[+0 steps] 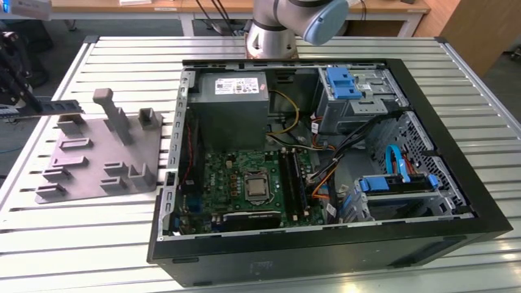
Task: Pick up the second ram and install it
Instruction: 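Pick up the second ram and move it above second insertion slot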
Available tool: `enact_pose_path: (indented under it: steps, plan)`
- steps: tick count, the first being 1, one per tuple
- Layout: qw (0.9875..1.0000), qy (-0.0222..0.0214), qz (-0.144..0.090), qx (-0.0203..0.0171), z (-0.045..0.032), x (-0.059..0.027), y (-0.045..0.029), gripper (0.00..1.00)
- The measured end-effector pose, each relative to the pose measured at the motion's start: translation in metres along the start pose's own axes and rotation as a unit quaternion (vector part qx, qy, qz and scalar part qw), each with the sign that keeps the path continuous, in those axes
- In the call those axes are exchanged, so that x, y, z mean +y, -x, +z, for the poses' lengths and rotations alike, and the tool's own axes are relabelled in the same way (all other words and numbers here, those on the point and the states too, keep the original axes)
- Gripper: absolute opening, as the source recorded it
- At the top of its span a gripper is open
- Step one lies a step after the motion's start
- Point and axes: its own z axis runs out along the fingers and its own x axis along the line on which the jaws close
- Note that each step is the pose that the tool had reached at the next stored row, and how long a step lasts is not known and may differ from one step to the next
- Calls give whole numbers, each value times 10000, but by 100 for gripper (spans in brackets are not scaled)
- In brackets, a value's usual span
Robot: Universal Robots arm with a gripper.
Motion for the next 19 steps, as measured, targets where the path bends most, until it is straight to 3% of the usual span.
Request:
enact_pose_path:
  steps: [19]
  plan:
    - [10000, -1, 0, -17, -376, -2, 10, 14]
